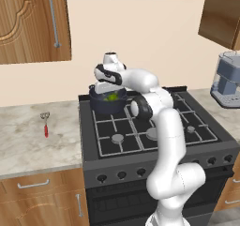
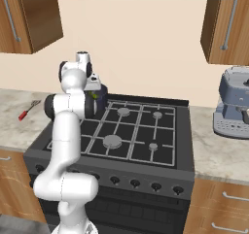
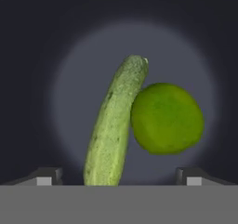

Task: Put the lime and cucumber in the pot. Retrieve the spatula and lightly stir the vegetables in the pot.

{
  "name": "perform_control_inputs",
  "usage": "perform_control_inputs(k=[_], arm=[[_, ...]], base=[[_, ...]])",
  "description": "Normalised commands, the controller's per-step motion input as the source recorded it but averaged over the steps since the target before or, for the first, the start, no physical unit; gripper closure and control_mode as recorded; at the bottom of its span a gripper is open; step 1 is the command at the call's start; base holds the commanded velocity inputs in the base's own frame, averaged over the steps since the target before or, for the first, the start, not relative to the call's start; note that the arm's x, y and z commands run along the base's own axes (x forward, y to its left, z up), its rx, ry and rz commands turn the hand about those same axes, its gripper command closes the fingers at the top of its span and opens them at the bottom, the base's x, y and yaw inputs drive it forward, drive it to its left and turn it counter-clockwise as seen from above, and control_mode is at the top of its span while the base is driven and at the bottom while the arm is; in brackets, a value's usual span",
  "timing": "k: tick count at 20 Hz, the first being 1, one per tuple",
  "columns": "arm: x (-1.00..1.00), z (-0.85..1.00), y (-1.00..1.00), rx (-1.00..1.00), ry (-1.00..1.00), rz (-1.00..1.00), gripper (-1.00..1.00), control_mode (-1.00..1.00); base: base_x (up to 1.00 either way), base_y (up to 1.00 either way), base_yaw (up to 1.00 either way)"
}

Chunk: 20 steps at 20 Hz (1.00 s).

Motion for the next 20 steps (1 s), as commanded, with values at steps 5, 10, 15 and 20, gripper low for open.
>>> perform_control_inputs(k=[5,10,15,20], arm=[[-0.80,0.13,0.00,0.03,-0.14,0.00,-1.00,-1.00],[-1.00,0.18,0.00,0.05,-0.26,0.01,-1.00,-1.00],[-1.00,0.02,0.00,0.08,-0.20,0.07,-1.00,-1.00],[-0.76,0.11,0.28,0.04,-0.06,0.05,-1.00,-1.00]], base=[[0.00,0.00,0.00],[0.00,0.00,0.00],[0.00,0.00,0.00],[0.00,0.00,0.00]])
